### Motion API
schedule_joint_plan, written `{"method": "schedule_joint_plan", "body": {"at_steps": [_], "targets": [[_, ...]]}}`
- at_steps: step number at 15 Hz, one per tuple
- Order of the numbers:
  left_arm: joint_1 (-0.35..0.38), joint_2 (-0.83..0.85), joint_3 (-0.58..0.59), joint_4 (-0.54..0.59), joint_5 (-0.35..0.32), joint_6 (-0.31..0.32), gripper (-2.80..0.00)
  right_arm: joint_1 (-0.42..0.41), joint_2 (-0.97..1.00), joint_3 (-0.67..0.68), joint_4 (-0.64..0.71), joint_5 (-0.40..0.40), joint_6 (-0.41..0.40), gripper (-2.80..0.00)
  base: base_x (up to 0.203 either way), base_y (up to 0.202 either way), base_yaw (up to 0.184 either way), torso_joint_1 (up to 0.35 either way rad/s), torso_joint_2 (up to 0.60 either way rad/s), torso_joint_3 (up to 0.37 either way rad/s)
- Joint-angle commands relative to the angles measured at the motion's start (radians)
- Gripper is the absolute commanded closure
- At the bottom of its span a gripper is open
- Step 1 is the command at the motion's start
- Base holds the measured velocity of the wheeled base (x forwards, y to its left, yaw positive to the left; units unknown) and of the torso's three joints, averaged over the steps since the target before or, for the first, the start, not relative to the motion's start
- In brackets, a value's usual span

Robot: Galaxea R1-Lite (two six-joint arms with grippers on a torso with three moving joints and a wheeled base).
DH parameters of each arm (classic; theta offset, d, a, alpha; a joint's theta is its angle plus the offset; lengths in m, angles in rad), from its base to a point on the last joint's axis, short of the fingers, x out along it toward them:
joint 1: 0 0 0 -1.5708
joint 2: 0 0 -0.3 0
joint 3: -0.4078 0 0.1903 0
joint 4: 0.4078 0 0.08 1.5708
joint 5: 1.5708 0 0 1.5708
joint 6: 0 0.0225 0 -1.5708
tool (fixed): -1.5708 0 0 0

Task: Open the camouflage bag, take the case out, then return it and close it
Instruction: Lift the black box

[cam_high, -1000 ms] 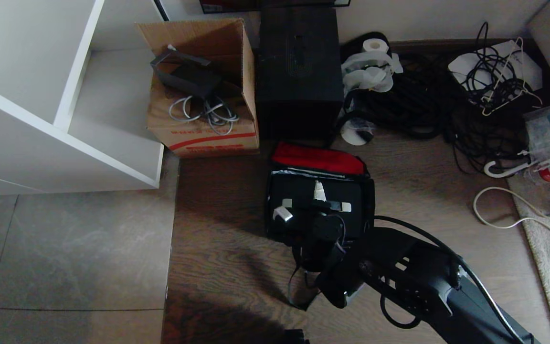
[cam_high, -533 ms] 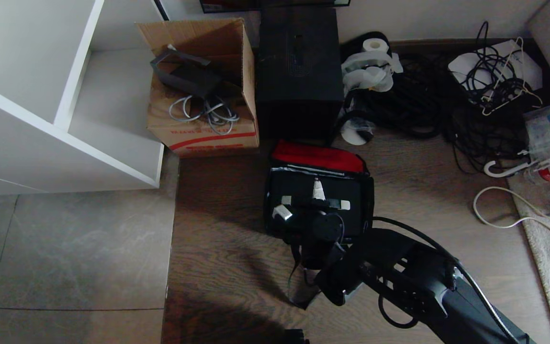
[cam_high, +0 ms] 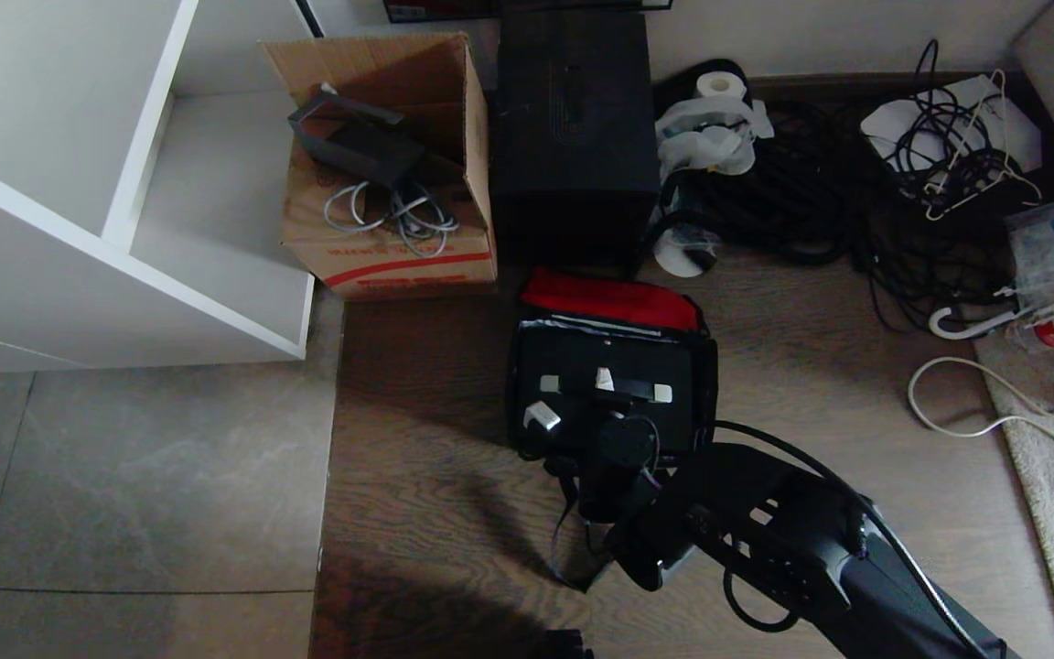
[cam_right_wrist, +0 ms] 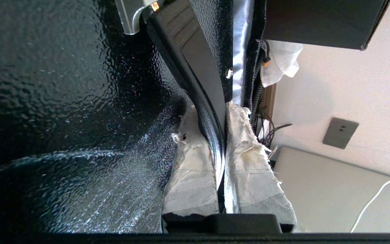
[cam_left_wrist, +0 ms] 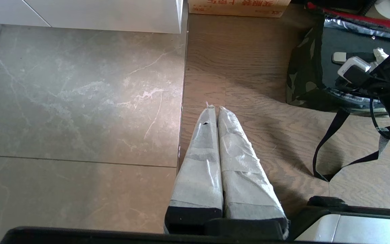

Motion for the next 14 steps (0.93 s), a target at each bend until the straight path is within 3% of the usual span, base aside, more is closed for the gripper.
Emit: {"method": "schedule_joint_plan", "body": {"at_steps": [1, 9, 14], "targets": [[0.001, -0.002, 0.009, 0.000, 0.001, -0.001, 0.00, 0.001, 0.009, 0.003, -0.012, -0.008, -0.005, 0.00, 0.000, 0.000, 0.000, 0.000, 0.00, 0.000], [0.001, -0.002, 0.009, 0.000, 0.001, -0.001, 0.00, 0.028, -0.181, 0.017, -0.012, -0.010, -0.017, 0.00, 0.000, 0.000, 0.000, 0.000, 0.00, 0.000], [-0.001, -0.002, 0.009, -0.001, 0.001, -0.001, 0.00, 0.074, -0.400, 0.128, 0.020, -0.021, -0.022, 0.00, 0.000, 0.000, 0.000, 0.000, 0.00, 0.000]]}}
